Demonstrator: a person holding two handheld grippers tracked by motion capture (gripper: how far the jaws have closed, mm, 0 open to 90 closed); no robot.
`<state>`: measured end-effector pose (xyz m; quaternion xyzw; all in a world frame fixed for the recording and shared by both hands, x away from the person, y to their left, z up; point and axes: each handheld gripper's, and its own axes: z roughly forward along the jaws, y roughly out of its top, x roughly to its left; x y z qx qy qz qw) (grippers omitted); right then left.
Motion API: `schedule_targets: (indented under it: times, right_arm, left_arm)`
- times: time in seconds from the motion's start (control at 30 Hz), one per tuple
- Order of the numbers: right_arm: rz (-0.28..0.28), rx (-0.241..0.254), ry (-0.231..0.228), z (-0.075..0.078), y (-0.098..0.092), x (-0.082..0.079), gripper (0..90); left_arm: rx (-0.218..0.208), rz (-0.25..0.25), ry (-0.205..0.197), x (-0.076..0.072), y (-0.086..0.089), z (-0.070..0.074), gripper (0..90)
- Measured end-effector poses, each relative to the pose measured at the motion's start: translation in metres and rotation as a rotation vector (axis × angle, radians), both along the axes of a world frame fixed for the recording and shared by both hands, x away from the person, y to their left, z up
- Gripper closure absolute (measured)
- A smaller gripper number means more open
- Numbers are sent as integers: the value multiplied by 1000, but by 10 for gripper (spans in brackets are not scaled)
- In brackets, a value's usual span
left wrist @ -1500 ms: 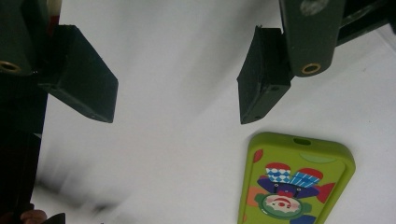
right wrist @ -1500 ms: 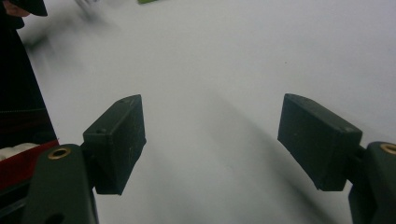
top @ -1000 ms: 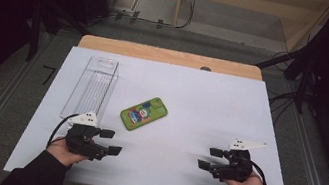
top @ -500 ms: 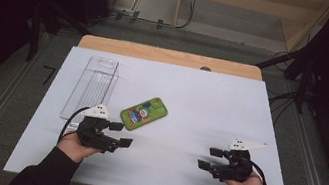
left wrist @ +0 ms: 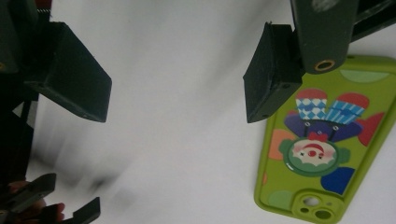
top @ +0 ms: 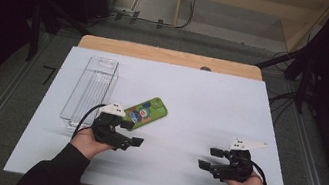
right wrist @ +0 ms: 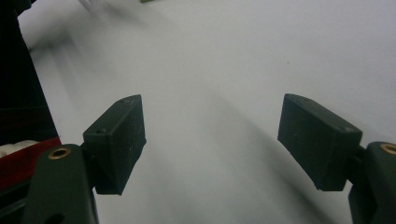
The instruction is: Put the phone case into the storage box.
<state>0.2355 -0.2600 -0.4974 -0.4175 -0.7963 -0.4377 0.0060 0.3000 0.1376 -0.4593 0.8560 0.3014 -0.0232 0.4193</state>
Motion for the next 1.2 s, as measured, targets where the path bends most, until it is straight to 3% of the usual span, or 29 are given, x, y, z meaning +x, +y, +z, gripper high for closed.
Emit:
schedule_targets:
  times: [0.13,0.2,0.23,0.27,0.67,1.13,1.2]
  right_arm:
    - [2,1,0,0,0,0,216]
    - [2,-1,1,0,0,0,216]
    - [2,-1,1,0,0,0,216]
    - [2,-1,1,0,0,0,216]
    - [3,3,3,0,0,0,216]
    - [8,7,2,0,0,0,216]
    - [8,6,3,0,0,0,216]
  left_arm:
    - [-27,-14,5,8,-5,1,201]
    - [-21,-38,18,14,-10,1,52]
    - [-13,-51,0,15,-13,2,0]
    - [-9,-48,-17,16,-15,2,0]
    - [-1,-6,-51,41,-23,10,1]
    - [7,21,-60,71,-30,8,5]
    - [11,26,-76,75,-32,7,5]
